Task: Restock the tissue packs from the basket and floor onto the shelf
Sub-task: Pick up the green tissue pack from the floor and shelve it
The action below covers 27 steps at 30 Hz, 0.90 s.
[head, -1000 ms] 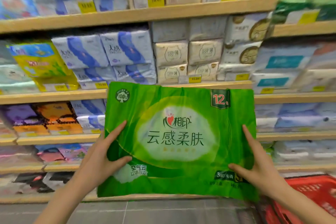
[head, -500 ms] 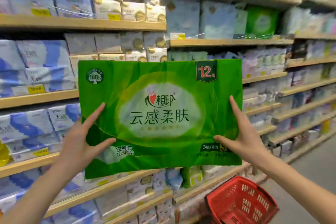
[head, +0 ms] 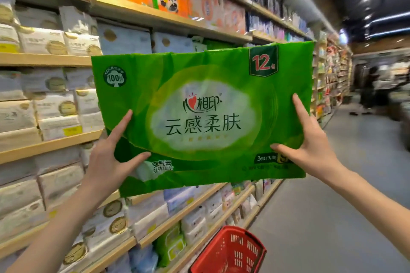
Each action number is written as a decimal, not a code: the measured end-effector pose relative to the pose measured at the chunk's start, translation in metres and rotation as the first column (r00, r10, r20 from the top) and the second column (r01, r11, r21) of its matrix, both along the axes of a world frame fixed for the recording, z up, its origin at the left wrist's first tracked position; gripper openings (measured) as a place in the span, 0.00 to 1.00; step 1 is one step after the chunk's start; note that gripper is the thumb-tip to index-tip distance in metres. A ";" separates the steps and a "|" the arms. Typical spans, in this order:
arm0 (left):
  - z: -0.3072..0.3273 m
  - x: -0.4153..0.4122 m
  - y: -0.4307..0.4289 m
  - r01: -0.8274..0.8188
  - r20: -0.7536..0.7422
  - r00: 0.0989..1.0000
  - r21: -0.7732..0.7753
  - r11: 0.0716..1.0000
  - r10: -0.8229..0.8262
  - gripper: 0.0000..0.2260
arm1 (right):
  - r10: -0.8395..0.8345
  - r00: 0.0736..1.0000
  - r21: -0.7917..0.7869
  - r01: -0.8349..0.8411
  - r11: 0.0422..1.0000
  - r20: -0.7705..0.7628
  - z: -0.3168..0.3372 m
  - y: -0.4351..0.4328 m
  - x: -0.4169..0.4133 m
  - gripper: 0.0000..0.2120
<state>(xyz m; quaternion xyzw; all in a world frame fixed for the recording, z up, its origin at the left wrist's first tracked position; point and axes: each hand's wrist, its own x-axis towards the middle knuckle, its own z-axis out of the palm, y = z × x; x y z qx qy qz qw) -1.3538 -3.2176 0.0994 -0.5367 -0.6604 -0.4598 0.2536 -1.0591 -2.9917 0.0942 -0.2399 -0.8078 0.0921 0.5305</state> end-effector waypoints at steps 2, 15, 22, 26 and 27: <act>0.003 0.012 0.040 0.034 -0.014 0.999 -0.003 0.999 -0.034 0.40 | -0.056 0.998 -0.004 0.056 0.998 -0.011 0.000 0.026 0.020 0.52; 0.015 0.079 0.304 0.296 -0.049 0.955 0.063 0.953 -0.293 0.39 | -0.297 0.954 0.044 0.299 0.953 -0.038 0.016 0.214 0.123 0.53; 0.019 0.076 0.432 0.355 -0.055 0.934 0.029 0.935 -0.353 0.40 | -0.369 0.928 0.033 0.371 0.928 -0.043 0.011 0.322 0.133 0.54; 0.022 0.057 0.510 0.361 -0.104 0.929 0.054 0.931 -0.354 0.40 | -0.367 0.929 0.014 0.368 0.930 -0.050 0.011 0.393 0.115 0.53; 0.024 0.051 0.530 0.366 -0.115 0.927 0.061 0.928 -0.358 0.40 | -0.370 0.927 0.017 0.372 0.928 -0.057 0.012 0.412 0.109 0.53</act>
